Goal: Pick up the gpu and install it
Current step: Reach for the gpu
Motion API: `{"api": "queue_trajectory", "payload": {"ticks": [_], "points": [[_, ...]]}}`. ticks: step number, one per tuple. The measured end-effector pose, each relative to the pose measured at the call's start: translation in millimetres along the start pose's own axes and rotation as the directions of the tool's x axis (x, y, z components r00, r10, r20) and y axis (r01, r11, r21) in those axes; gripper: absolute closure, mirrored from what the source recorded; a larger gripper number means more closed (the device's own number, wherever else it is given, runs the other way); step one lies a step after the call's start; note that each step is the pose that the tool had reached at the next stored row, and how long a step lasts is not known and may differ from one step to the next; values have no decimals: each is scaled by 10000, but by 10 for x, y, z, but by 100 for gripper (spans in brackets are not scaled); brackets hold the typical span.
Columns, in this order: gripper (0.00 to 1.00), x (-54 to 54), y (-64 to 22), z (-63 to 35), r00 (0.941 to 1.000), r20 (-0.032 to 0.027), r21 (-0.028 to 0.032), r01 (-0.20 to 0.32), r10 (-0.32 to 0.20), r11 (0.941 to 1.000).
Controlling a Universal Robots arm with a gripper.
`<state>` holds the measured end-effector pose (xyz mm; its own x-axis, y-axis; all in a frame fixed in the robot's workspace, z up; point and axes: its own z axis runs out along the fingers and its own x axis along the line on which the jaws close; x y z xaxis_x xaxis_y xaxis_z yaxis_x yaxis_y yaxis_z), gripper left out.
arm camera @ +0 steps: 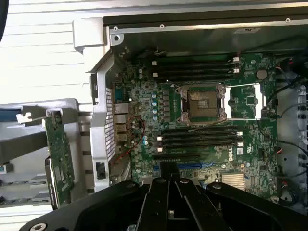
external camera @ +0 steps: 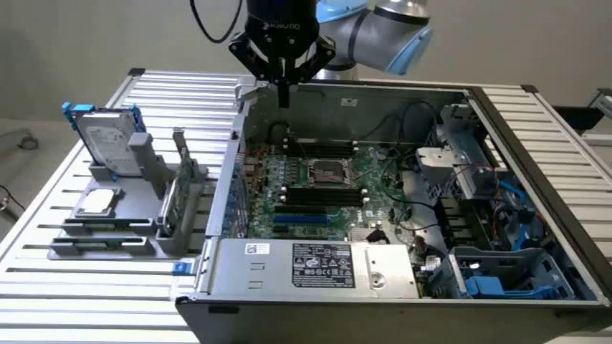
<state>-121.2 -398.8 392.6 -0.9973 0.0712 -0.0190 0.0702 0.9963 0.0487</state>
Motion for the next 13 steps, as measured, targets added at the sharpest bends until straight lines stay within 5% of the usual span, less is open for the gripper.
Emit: {"api": "queue_trajectory", "payload": {"ticks": [13], "points": [[89, 0, 0, 0, 10000, 0, 0, 0, 0, 10000]]}}
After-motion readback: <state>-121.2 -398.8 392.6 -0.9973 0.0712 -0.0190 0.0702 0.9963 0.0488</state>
